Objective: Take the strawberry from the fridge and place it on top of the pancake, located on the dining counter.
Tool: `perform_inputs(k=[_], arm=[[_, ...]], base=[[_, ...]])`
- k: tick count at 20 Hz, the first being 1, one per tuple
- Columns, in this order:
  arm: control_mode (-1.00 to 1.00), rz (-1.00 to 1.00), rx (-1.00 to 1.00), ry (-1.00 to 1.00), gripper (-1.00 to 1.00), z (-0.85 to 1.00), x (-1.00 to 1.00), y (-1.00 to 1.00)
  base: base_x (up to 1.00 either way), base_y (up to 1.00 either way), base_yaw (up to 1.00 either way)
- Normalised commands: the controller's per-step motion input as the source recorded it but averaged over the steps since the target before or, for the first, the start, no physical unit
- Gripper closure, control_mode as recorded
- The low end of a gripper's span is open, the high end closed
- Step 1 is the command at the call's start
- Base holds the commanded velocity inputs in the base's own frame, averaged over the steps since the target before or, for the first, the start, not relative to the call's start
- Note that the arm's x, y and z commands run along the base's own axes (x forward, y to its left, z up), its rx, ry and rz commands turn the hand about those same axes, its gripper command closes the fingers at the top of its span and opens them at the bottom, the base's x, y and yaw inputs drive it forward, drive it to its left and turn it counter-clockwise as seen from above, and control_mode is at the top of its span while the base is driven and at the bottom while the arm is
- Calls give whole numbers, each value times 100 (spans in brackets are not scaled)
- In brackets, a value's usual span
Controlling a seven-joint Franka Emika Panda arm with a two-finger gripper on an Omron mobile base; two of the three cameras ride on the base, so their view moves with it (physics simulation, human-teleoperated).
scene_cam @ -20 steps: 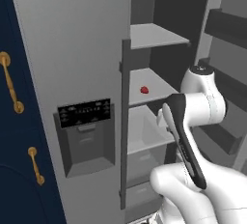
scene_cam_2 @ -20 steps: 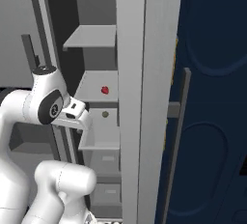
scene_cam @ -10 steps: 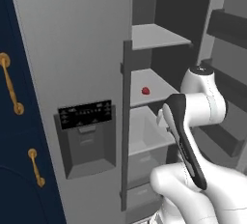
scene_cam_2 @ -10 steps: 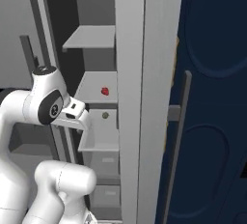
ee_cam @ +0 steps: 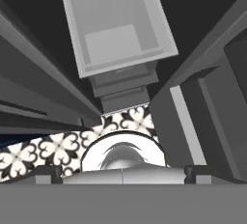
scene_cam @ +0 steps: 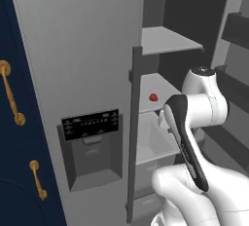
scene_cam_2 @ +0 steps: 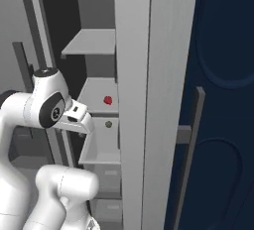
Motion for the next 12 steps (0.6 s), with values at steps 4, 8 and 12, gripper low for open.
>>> perform_inputs(k=[4, 8, 12], arm=[[100, 0, 0, 0, -100, 0, 0, 0], [100, 0, 0, 0, -100, 0, 0, 0], [100, 0, 0, 0, -100, 0, 0, 0]], base=[[38, -9, 3], [17, -26, 2], [0, -35, 0]])
